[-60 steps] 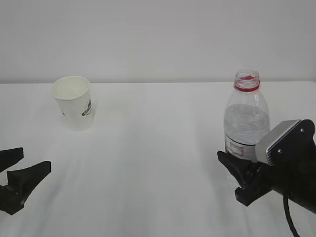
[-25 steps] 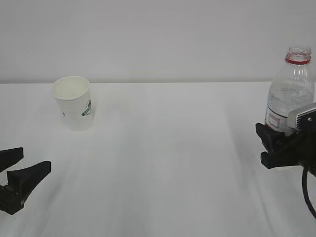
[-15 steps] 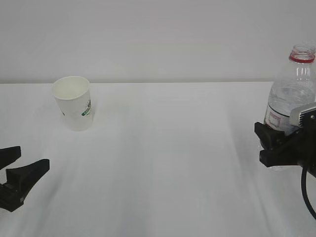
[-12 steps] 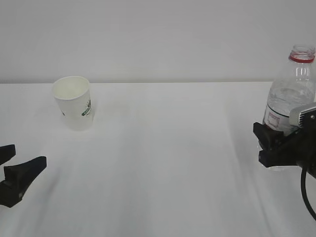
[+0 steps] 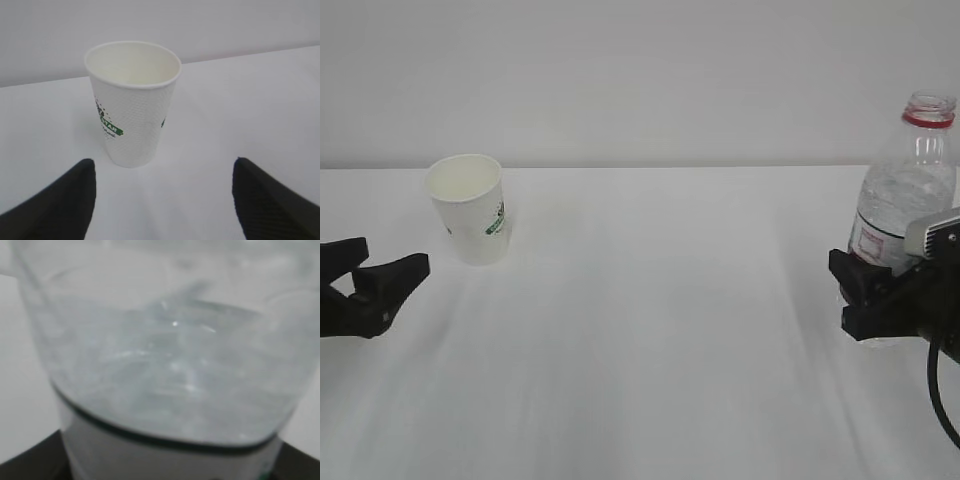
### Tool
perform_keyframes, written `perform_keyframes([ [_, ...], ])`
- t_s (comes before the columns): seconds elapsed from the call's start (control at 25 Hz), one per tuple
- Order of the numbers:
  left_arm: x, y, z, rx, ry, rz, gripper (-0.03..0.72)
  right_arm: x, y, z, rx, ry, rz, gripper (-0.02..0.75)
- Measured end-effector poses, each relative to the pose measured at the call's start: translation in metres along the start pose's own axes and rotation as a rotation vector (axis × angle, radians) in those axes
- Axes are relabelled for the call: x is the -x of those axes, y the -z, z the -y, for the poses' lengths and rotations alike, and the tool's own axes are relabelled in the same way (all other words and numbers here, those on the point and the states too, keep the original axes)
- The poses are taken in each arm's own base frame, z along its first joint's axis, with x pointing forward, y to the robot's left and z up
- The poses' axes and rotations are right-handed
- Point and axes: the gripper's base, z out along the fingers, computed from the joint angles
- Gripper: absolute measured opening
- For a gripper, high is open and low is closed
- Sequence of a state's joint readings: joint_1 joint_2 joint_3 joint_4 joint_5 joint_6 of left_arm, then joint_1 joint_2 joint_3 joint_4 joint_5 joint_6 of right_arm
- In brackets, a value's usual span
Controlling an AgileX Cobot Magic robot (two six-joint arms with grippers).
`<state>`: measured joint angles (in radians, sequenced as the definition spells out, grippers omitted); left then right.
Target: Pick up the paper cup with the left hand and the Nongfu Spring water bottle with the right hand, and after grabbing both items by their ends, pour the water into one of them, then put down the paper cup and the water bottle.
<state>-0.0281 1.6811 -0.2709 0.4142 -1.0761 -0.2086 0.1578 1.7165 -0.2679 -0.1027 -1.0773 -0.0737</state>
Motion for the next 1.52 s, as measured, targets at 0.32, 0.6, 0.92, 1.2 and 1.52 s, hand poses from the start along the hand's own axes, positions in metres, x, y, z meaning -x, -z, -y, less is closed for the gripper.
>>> perform_keyframes([
  [0.32,0.003,-0.034,-0.013,-0.006,-0.029,-0.06,0.609,0.0,0.0,-0.001,0.008,0.0,0.001,0.461],
  [0.6,-0.009,-0.06,-0.021,-0.02,-0.038,-0.12,0.604,0.0,0.0,-0.001,0.009,0.0,0.001,0.461],
  [0.92,-0.022,-0.081,-0.032,0.006,-0.08,-0.143,0.603,0.0,0.0,-0.001,0.009,0.0,0.001,0.461],
  [1.2,-0.034,-0.089,-0.035,0.007,-0.06,-0.112,0.657,0.0,0.0,-0.001,0.009,-0.001,0.001,0.461],
  [1.52,-0.035,-0.093,-0.038,0.029,-0.037,-0.073,0.692,0.0,0.0,-0.001,0.009,-0.001,0.001,0.461],
])
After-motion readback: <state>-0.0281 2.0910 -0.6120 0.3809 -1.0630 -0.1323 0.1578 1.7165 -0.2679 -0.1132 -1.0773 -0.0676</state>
